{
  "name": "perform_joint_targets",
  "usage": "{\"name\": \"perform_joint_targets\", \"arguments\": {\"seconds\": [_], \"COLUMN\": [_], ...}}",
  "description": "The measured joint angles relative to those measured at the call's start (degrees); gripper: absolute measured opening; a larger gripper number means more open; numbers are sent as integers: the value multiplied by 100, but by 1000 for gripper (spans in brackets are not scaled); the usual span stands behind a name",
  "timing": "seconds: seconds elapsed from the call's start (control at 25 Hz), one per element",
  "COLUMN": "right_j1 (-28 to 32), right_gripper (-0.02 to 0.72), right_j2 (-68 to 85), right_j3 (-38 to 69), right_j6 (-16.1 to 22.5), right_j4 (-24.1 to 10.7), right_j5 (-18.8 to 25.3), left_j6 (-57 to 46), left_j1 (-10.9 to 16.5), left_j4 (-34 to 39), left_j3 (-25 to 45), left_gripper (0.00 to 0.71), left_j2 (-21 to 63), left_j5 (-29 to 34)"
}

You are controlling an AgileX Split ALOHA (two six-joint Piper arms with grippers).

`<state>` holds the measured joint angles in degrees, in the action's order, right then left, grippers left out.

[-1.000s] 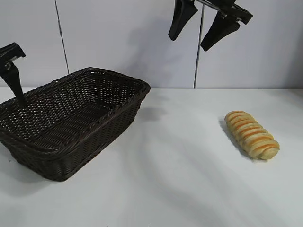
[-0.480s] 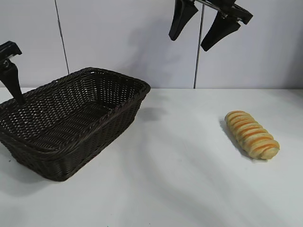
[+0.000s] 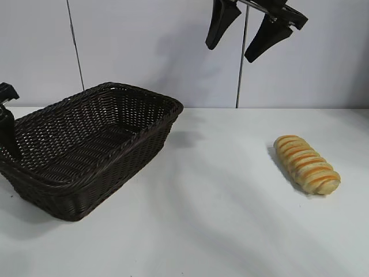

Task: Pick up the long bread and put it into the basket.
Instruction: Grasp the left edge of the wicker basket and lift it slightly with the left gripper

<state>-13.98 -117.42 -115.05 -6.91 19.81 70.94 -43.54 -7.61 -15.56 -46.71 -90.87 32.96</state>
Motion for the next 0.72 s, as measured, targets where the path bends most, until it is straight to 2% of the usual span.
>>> {"name": "perform_joint_targets", "arguments": {"seconds": [0.48, 0.72], "right_j1": [0, 0], "right_gripper": [561, 561], "right_j2": [0, 0], "right_j3": [0, 0], "right_j6": [0, 0], "right_j4": [0, 0], "right_j5": [-6, -6], "left_j6": [65, 670], "left_j1": [-5, -5], "left_j4": [-68, -716], "left_j3": [0, 0], "left_gripper": [541, 541], "left_j2": [-10, -543], "left_j5": [-356, -532]}}
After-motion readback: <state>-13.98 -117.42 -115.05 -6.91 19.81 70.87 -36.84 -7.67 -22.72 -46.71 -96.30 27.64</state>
